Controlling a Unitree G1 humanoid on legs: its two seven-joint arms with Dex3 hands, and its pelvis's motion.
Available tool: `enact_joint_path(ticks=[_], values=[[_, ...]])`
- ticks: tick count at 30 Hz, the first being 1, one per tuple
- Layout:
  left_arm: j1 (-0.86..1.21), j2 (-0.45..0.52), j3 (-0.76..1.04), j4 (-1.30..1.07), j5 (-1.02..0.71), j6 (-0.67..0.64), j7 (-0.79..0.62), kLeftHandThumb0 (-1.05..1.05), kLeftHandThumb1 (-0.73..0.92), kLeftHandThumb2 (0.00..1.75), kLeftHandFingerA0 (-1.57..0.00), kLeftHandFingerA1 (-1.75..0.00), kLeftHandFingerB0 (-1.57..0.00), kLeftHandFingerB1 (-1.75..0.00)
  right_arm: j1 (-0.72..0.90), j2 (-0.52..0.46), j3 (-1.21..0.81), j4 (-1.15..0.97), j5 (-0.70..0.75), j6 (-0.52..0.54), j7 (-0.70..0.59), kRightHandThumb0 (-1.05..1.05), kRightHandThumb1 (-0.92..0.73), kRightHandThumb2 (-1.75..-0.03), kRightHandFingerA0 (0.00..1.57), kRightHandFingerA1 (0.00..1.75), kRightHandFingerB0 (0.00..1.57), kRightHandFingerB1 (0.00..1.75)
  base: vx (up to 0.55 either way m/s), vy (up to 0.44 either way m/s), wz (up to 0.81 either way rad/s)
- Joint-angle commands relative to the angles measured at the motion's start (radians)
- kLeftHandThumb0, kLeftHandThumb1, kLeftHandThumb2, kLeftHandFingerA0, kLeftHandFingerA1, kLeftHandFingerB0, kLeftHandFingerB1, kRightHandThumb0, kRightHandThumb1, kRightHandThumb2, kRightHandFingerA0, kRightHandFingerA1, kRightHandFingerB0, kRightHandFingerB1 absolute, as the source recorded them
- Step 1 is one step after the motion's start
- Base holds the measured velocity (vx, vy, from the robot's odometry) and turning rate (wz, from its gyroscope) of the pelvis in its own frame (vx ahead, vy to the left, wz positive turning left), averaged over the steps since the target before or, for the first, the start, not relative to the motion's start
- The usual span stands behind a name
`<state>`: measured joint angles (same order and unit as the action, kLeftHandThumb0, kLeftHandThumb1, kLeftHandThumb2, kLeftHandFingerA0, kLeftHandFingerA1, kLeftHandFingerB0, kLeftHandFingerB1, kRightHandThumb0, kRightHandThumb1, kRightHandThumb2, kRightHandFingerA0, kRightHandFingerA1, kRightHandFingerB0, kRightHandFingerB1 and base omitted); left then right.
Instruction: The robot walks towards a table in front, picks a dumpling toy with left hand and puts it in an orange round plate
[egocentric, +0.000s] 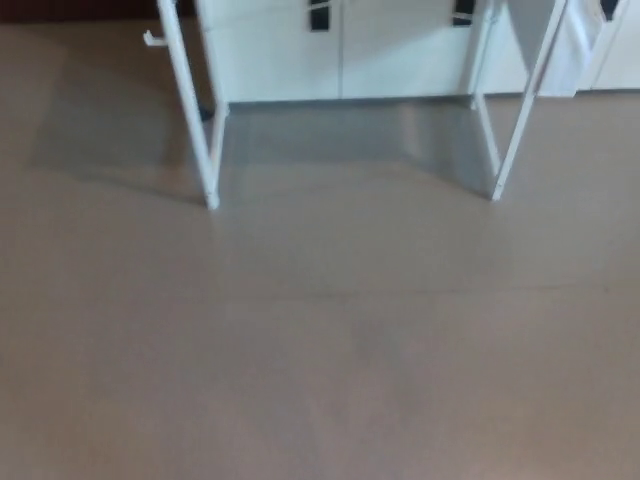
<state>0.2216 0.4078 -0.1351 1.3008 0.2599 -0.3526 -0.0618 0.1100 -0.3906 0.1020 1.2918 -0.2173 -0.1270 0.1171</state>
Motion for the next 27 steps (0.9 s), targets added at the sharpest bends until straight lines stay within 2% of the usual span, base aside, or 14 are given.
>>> enact_joint_path(ticks=[1,3,4,9,10,11,12,14,15,16,17,20,22,27], values=[[0.004,0.012,-0.005,-0.002,0.016,-0.009,0.031,-0.41,0.63,0.59,-0.63,-0.62,-0.28,-0.32,-0.004,0.0,0.008,-0.004,-0.012,0.001,-0.002,-0.48,-0.73,-0.63,0.56,0.42,0.27,0.3,0.38,0.16,-0.99],[0.01,0.011,-0.002,-0.007,0.01,-0.014,0.024,-0.4,0.64,0.6,-0.62,-0.62,-0.29,-0.33,-0.005,0.001,0.009,-0.003,-0.012,0.001,0.0,-0.48,-0.73,-0.63,0.56,0.42,0.28,0.3,0.38,0.163,-0.25],[0.006,0.007,0.008,0.004,-0.001,0.001,0.011,-0.41,0.65,0.6,-0.58,-0.54,-0.27,-0.31,-0.006,0.001,0.019,-0.001,-0.023,-0.005,-0.001,-0.48,-0.74,-0.62,0.53,0.41,0.29,0.3,0.31,0.128,0.0],[0.016,0.008,0.014,-0.001,-0.003,-0.008,0.006,-0.43,0.67,0.59,-0.57,-0.57,-0.26,-0.3,0.001,-0.002,0.019,-0.015,-0.02,-0.011,0.01,-0.47,-0.76,-0.63,0.53,0.42,0.29,0.31,0.32,0.067,0.07],[0.018,0.008,0.018,-0.004,-0.007,-0.011,0.001,-0.43,0.67,0.61,-0.5,-0.55,-0.25,-0.3,0.003,-0.002,0.018,-0.019,-0.017,-0.011,0.013,-0.55,-0.63,-0.86,0.47,0.54,0.23,0.42,0.32,-0.024,0.16],[0.02,0.008,0.023,-0.007,-0.013,-0.012,-0.007,-0.43,0.67,0.61,-0.5,-0.55,-0.25,-0.3,0.003,-0.002,0.016,-0.02,-0.014,-0.01,0.015,-0.55,-0.63,-0.86,0.47,0.54,0.23,0.42,0.4,-0.059,0.17],[0.02,0.01,0.021,-0.009,-0.009,-0.014,-0.002,-0.42,0.67,0.6,-0.53,-0.56,-0.25,-0.3,0.001,-0.001,0.012,-0.021,-0.011,-0.007,0.017,-0.48,-0.74,-0.63,0.54,0.42,0.27,0.3,0.38,-0.084,0.22],[0.014,0.012,0.011,-0.004,0.007,-0.008,0.011,-0.41,0.66,0.59,-0.55,-0.58,-0.25,-0.3,0.0,0.0,0.011,-0.019,-0.01,-0.004,0.017,-0.47,-0.74,-0.62,0.54,0.42,0.27,0.3,0.51,-0.144,0.25],[0.012,0.012,0.009,-0.003,0.01,-0.004,0.014,-0.42,0.66,0.59,-0.6,-0.63,-0.25,-0.3,-0.002,0.0,0.012,-0.018,-0.012,-0.001,0.015,-0.53,-0.63,-0.87,0.49,0.54,0.24,0.43,0.54,-0.152,-0.52],[0.013,0.012,0.013,-0.004,0.006,-0.004,0.011,-0.42,0.66,0.59,-0.6,-0.63,-0.25,-0.3,-0.003,0.0,0.013,-0.019,-0.014,0.002,0.013,-0.53,-0.63,-0.87,0.49,0.54,0.24,0.43,0.47,-0.154,0.75],[0.014,0.013,0.013,-0.003,0.006,-0.008,0.015,-0.44,0.65,0.59,-0.59,-0.58,-0.26,-0.3,-0.001,-0.001,0.018,-0.021,-0.018,0.0,0.012,-0.49,-0.73,-0.64,0.55,0.43,0.26,0.3,0.47,-0.148,0.53],[0.014,0.011,0.019,-0.002,0.0,-0.009,0.012,-0.45,0.65,0.59,-0.57,-0.57,-0.25,-0.3,0.002,-0.005,0.025,-0.025,-0.024,-0.003,0.012,-0.5,-0.73,-0.63,0.55,0.42,0.26,0.3,0.46,-0.14,0.11],[0.017,-0.001,0.058,-0.002,-0.036,-0.009,0.012,-0.4,0.63,0.59,-0.7,-0.69,-0.25,-0.31,0.003,-0.005,0.019,-0.023,-0.016,-0.003,0.022,-0.47,-0.75,-0.62,0.51,0.41,0.26,0.3,0.39,-0.09,-0.09],[0.021,-0.004,0.07,-0.006,-0.022,-0.012,0.042,-0.41,0.63,0.6,-0.76,-0.74,-0.24,-0.31,0.005,-0.005,0.015,-0.02,-0.013,-0.013,0.022,-0.47,-0.74,-0.62,0.51,0.4,0.27,0.3,0.4,0.065,-0.21]])
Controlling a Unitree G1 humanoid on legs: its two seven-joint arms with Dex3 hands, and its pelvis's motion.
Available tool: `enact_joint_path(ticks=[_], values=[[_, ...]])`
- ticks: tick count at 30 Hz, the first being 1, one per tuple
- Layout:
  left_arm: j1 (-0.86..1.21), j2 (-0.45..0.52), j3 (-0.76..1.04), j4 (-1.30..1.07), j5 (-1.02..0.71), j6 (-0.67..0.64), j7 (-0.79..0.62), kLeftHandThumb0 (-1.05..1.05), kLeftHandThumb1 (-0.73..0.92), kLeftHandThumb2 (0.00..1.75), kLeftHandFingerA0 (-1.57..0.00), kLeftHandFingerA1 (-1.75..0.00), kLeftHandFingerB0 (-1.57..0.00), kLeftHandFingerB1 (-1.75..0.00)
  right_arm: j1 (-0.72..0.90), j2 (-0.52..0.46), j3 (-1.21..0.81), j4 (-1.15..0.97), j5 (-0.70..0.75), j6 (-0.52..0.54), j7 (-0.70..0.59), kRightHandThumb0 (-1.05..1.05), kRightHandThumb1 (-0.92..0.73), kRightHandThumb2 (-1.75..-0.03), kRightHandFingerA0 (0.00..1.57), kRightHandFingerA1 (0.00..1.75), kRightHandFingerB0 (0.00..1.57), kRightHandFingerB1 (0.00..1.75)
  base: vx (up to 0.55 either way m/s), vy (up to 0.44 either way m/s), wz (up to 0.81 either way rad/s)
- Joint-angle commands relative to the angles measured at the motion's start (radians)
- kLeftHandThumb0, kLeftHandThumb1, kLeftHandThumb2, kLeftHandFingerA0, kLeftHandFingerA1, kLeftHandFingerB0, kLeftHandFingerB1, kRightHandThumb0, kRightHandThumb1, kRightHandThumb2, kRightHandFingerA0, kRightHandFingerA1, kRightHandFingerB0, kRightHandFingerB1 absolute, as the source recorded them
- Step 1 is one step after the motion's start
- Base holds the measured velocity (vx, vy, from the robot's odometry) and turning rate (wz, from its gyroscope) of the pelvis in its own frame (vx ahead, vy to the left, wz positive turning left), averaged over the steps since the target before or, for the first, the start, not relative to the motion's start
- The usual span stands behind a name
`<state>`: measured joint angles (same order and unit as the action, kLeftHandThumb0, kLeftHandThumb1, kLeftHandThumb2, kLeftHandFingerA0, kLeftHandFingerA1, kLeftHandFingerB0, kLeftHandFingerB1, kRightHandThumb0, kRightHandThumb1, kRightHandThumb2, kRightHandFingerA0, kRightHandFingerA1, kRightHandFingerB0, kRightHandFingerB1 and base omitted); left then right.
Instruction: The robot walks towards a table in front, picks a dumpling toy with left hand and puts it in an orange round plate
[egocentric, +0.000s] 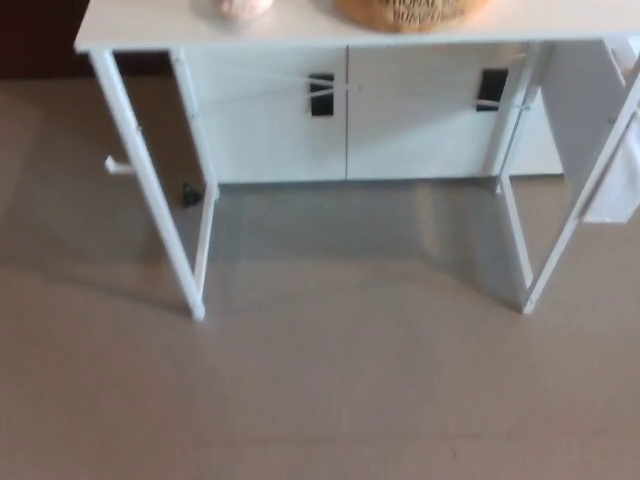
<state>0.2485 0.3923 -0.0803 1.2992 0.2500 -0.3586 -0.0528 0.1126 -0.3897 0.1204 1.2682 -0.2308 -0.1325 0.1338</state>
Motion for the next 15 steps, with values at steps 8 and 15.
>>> enact_joint_path(ticks=[8,15], values=[[-0.001,0.009,0.039,0.001,-0.016,-0.007,0.028,-0.4,0.58,0.58,-0.72,-0.78,-0.23,-0.3,-0.004,0.005,-0.01,0.019,0.003,-0.005,-0.003,-0.45,-0.74,-0.62,0.53,0.41,0.28,0.3,0.54,0.196,-0.19],[0.005,0.009,0.043,0.002,-0.016,-0.013,0.024,-0.35,0.56,0.57,-0.74,-0.87,-0.23,-0.31,-0.002,0.007,-0.01,0.019,0.002,-0.002,-0.003,-0.45,-0.73,-0.62,0.52,0.41,0.29,0.3,0.32,-0.018,0.12]])
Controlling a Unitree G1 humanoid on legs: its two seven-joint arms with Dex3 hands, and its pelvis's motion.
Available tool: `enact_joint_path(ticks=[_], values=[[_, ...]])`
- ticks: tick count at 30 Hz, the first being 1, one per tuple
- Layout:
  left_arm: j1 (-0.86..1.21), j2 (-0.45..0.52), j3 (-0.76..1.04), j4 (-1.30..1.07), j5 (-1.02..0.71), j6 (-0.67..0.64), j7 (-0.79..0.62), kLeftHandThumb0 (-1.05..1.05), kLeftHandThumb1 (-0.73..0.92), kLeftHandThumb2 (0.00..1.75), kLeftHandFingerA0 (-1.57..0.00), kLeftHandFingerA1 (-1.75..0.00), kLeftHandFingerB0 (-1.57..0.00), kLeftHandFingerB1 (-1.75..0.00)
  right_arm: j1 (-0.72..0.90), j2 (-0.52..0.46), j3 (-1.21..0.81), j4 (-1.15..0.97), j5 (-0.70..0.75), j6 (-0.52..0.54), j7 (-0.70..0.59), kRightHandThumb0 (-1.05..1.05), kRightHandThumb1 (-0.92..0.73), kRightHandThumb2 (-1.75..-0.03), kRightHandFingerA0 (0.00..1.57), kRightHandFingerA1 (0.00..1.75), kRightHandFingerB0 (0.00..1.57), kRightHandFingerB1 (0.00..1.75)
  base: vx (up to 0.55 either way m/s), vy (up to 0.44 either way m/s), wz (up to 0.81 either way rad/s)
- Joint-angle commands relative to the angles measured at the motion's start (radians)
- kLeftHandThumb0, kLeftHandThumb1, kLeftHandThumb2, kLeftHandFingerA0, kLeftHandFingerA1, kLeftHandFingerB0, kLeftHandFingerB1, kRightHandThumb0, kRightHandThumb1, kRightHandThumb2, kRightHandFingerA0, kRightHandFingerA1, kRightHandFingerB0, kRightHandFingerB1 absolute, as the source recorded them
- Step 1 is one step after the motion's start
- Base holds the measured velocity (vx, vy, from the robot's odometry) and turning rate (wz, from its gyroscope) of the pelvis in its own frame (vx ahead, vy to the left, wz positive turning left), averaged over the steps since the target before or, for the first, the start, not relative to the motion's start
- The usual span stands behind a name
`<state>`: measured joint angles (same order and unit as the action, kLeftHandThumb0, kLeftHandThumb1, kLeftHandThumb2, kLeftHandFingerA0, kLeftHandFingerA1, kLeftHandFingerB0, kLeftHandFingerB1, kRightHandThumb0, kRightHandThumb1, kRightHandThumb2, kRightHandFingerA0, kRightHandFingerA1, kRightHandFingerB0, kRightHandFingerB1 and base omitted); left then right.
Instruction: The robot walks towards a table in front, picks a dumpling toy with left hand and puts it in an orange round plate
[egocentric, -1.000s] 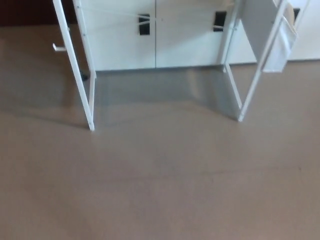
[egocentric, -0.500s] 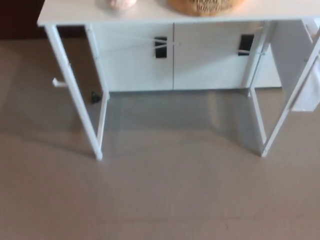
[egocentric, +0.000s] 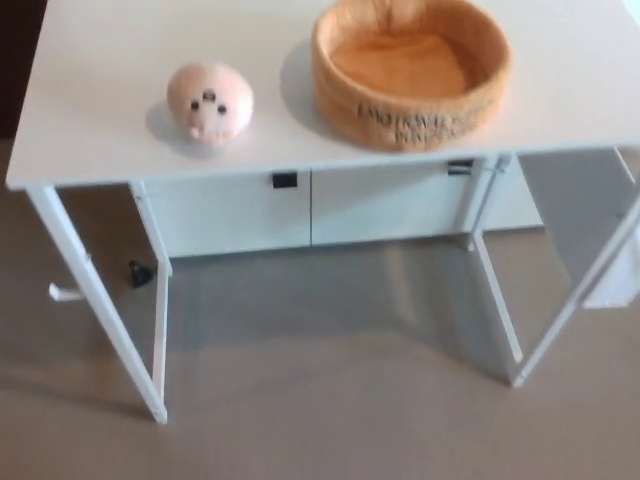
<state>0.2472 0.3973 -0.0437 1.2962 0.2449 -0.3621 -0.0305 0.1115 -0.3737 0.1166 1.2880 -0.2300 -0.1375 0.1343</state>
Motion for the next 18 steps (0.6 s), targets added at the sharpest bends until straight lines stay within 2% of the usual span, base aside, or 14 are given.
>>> enact_joint_path(ticks=[1,2,3,5,6,7,10,11,12,13,14,15,16,18], values=[[0.006,0.003,0.01,0.006,-0.015,-0.009,-0.005,-0.35,0.56,0.57,-0.75,-0.82,-0.22,-0.3,0.001,-0.009,-0.003,-0.002,-0.002,0.004,-0.004,-0.53,-0.62,-0.85,0.5,0.54,0.25,0.43,0.42,-0.149,0.23],[0.005,0.003,0.01,0.007,-0.014,-0.007,-0.007,-0.35,0.56,0.57,-0.75,-0.82,-0.22,-0.3,0.001,-0.01,0.001,-0.005,-0.007,0.004,-0.006,-0.53,-0.62,-0.85,0.5,0.54,0.25,0.43,0.41,-0.131,0.19],[0.008,0.003,0.011,0.007,-0.013,-0.008,-0.006,-0.34,0.56,0.57,-0.71,-0.8,-0.23,-0.3,0.003,-0.01,0.001,-0.003,-0.006,0.004,-0.005,-0.45,-0.73,-0.62,0.55,0.42,0.29,0.3,0.42,-0.159,-0.23],[0.018,0.004,0.01,0.005,-0.011,-0.01,0.0,-0.35,0.57,0.58,-0.67,-0.72,-0.23,-0.3,0.006,-0.007,0.0,0.002,-0.003,0.004,-0.002,-0.44,-0.73,-0.61,0.55,0.42,0.29,0.3,0.35,-0.152,0.7],[0.021,0.006,0.009,0.003,-0.01,-0.013,-0.004,-0.25,0.4,0.91,-0.61,-0.76,-0.1,-0.49,0.009,-0.008,0.007,0.0,-0.011,0.0,-0.004,-0.52,-0.63,-0.85,0.5,0.54,0.23,0.42,0.34,-0.144,0.01],[0.022,0.006,0.007,0.003,-0.008,-0.013,-0.001,-0.37,0.58,0.58,-0.63,-0.73,-0.24,-0.3,0.01,-0.009,0.011,-0.001,-0.014,0.001,-0.005,-0.53,-0.64,-0.85,0.52,0.54,0.23,0.41,0.33,-0.131,0.05],[0.024,0.006,0.004,0.002,-0.005,-0.017,0.004,-0.36,0.58,0.57,-0.66,-0.79,-0.24,-0.3,0.014,-0.009,0.005,-0.014,-0.004,0.009,0.002,-0.52,-0.62,-0.85,0.53,0.56,0.23,0.42,0.22,-0.078,-0.06],[0.025,0.008,-0.002,0.001,0.002,-0.019,0.009,-0.38,0.59,0.57,-0.67,-0.75,-0.24,-0.3,0.012,-0.008,0.005,-0.011,-0.005,0.008,-0.001,-0.45,-0.72,-0.62,0.61,0.46,0.3,0.31,0.15,-0.003,-0.09],[0.026,0.011,-0.01,0.0,0.012,-0.023,0.017,-0.38,0.59,0.57,-0.67,-0.75,-0.24,-0.3,0.009,-0.006,0.006,-0.006,-0.007,0.007,-0.005,-0.45,-0.72,-0.62,0.61,0.46,0.3,0.31,0.16,0.03,-0.1],[0.029,0.009,-0.004,-0.003,0.002,-0.022,0.011,-0.43,0.46,0.74,-0.66,-0.78,-0.18,-0.41,0.008,-0.005,0.002,-0.004,-0.003,0.009,-0.001,-0.45,-0.72,-0.62,0.6,0.47,0.29,0.31,0.18,0.053,-0.13],[0.03,0.009,-0.003,-0.005,-0.002,-0.022,0.01,-0.44,0.46,0.74,-0.66,-0.78,-0.18,-0.41,0.008,-0.005,0.002,-0.003,-0.003,0.009,0.0,-0.51,-0.61,-0.86,0.56,0.6,0.24,0.43,0.1,0.113,-0.13],[0.03,0.01,-0.004,-0.006,-0.001,-0.021,0.01,-0.44,0.46,0.74,-0.66,-0.78,-0.18,-0.41,0.008,-0.005,0.004,-0.002,-0.005,0.008,-0.002,-0.51,-0.61,-0.86,0.56,0.6,0.24,0.43,0.11,0.127,-0.19],[0.029,0.01,-0.006,-0.005,0.001,-0.022,0.012,-0.37,0.59,0.58,-0.69,-0.74,-0.24,-0.31,0.009,-0.006,0.005,-0.003,-0.007,0.006,-0.001,-0.51,-0.62,-0.85,0.55,0.58,0.23,0.42,0.17,0.167,-0.12],[0.029,0.01,-0.003,-0.004,-0.004,-0.021,0.011,-0.36,0.59,0.57,-0.62,-0.68,-0.24,-0.3,0.005,-0.004,0.007,-0.002,-0.01,0.01,-0.004,-0.52,-0.61,-0.85,0.54,0.56,0.24,0.43,0.25,0.224,0.05]])
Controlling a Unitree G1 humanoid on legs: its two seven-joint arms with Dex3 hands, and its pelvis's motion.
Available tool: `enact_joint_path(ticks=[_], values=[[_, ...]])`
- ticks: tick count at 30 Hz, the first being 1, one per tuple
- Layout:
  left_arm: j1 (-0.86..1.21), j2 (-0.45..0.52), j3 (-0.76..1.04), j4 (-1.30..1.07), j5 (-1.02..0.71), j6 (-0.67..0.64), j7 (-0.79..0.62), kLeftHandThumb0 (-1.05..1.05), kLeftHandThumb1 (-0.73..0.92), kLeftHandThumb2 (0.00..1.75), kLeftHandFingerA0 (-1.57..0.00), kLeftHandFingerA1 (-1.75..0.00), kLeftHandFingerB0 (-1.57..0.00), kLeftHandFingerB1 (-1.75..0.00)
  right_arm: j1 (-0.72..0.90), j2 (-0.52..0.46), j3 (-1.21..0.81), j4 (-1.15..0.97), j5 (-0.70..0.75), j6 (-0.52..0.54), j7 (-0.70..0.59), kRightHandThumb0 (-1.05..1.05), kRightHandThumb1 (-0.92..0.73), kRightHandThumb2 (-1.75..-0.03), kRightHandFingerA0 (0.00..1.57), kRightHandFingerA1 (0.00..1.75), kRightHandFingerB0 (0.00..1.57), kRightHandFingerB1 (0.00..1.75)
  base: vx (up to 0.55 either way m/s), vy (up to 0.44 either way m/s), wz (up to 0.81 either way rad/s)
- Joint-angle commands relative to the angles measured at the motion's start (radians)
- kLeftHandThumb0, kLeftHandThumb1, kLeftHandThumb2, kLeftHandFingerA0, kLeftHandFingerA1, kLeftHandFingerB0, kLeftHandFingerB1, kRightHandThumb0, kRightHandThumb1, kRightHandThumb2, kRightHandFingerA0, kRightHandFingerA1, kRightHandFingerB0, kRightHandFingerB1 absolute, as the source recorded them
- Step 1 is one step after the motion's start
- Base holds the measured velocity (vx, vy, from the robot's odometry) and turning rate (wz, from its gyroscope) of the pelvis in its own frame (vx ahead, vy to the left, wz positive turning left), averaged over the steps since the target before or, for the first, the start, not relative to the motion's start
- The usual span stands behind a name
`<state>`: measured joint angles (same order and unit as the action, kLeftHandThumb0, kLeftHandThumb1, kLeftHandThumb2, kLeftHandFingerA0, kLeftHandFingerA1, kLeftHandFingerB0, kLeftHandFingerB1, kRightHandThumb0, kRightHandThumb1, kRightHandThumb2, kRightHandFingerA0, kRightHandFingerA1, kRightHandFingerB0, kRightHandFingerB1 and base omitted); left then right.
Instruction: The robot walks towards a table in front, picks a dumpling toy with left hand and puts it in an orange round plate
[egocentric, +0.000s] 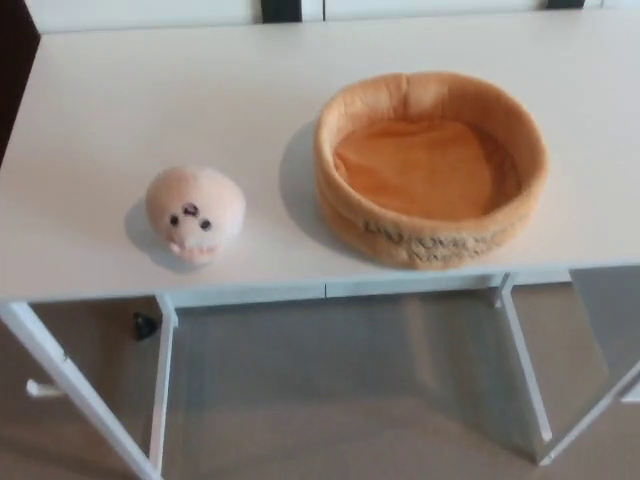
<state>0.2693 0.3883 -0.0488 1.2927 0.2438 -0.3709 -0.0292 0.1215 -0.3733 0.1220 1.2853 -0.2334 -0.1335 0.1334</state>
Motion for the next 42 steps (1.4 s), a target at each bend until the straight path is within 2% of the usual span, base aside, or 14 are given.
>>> enact_joint_path(ticks=[1,3,6,8,9,14,15,19,20,26,30,32,35,42], values=[[0.006,0.019,0.003,-0.001,-0.005,-0.012,0.009,-0.36,0.59,0.57,-0.62,-0.68,-0.24,-0.3,-0.006,-0.003,0.003,0.001,-0.007,0.008,-0.005,-0.52,-0.61,-0.85,0.54,0.56,0.24,0.43,0.23,0.237,-0.6],[0.002,0.017,0.006,0.005,-0.008,-0.005,0.006,-0.35,0.58,0.57,-0.65,-0.73,-0.24,-0.31,-0.006,-0.002,0.003,0.0,-0.007,0.006,-0.005,-0.46,-0.72,-0.62,0.57,0.44,0.28,0.3,0.19,0.196,-0.03],[0.003,0.018,0.006,0.006,-0.008,-0.016,0.003,-0.36,0.57,0.57,-0.74,-0.77,-0.24,-0.31,-0.006,0.0,-0.007,-0.001,0.005,0.01,0.0,-0.52,-0.61,-0.84,0.54,0.57,0.24,0.43,0.11,0.089,0.06],[0.008,0.018,0.005,0.008,-0.007,-0.013,0.004,-0.37,0.57,0.58,-0.73,-0.77,-0.24,-0.3,-0.003,0.002,-0.005,0.001,0.002,0.014,-0.001,-0.44,-0.72,-0.62,0.61,0.46,0.3,0.31,0.11,0.017,0.08],[0.01,0.02,0.005,0.007,-0.007,-0.015,0.004,-0.38,0.57,0.58,-0.71,-0.78,-0.24,-0.31,-0.003,0.001,0.004,-0.002,-0.007,0.012,-0.005,-0.51,-0.61,-0.85,0.54,0.59,0.24,0.43,0.12,-0.017,0.1],[0.009,0.023,-0.004,0.005,0.002,-0.009,0.011,-0.36,0.57,0.57,-0.74,-0.8,-0.23,-0.3,0.004,-0.004,0.017,-0.007,-0.016,-0.001,-0.003,-0.45,-0.74,-0.63,0.6,0.45,0.32,0.32,0.08,-0.123,0.05],[0.011,0.024,-0.002,0.004,-0.001,-0.01,0.009,-0.35,0.57,0.57,-0.73,-0.78,-0.23,-0.3,0.002,-0.003,0.019,-0.005,-0.018,-0.002,-0.002,-0.53,-0.63,-0.86,0.51,0.55,0.27,0.44,0.1,-0.215,0.09],[0.008,0.022,0.001,0.008,-0.005,-0.015,0.01,-0.36,0.57,0.57,-0.75,-0.82,-0.24,-0.31,-0.001,-0.001,0.022,-0.009,-0.018,0.006,-0.001,-0.47,-0.73,-0.62,0.56,0.42,0.29,0.3,0.12,-0.184,0.0],[0.007,0.022,0.0,0.008,-0.004,-0.011,0.011,-0.36,0.58,0.58,-0.71,-0.81,-0.23,-0.3,-0.002,-0.001,0.025,-0.008,-0.021,0.005,-0.003,-0.54,-0.63,-0.86,0.52,0.55,0.25,0.43,0.03,-0.129,-0.05],[0.012,0.027,-0.003,-0.002,-0.003,-0.018,0.006,-0.37,0.6,0.58,-0.67,-0.7,-0.23,-0.3,-0.001,0.0,0.02,-0.011,-0.015,0.008,-0.003,-0.45,-0.74,-0.62,0.61,0.46,0.3,0.31,0.01,0.015,-0.04],[0.014,0.027,0.0,-0.012,-0.008,-0.028,0.0,-0.35,0.6,0.58,-0.65,-0.8,-0.23,-0.29,0.002,0.0,0.018,-0.008,-0.015,0.01,-0.005,-0.52,-0.62,-0.85,0.53,0.56,0.26,0.43,0.02,0.148,0.1],[0.015,0.026,0.011,-0.019,-0.021,-0.058,-0.006,-0.3,0.58,0.57,-0.63,-0.86,-0.22,-0.29,0.0,0.002,0.009,-0.004,-0.008,0.013,0.003,-0.44,-0.72,-0.62,0.56,0.43,0.3,0.31,0.04,0.265,-0.02],[0.021,0.032,0.053,-0.049,-0.068,-0.11,-0.061,-0.33,0.53,0.56,-0.4,-0.4,-0.2,-0.29,-0.003,0.006,0.006,0.0,-0.007,0.015,0.003,-0.53,-0.62,-0.84,0.49,0.54,0.24,0.42,0.02,0.04,0.05],[0.144,0.079,0.115,-0.269,-0.091,-0.235,-0.026,-0.36,0.51,0.56,-0.24,-0.4,-0.2,-0.29,0.001,0.009,0.011,-0.004,-0.016,0.008,0.005,-0.45,-0.74,-0.62,0.57,0.44,0.27,0.3,0.04,-0.041,0.06]])
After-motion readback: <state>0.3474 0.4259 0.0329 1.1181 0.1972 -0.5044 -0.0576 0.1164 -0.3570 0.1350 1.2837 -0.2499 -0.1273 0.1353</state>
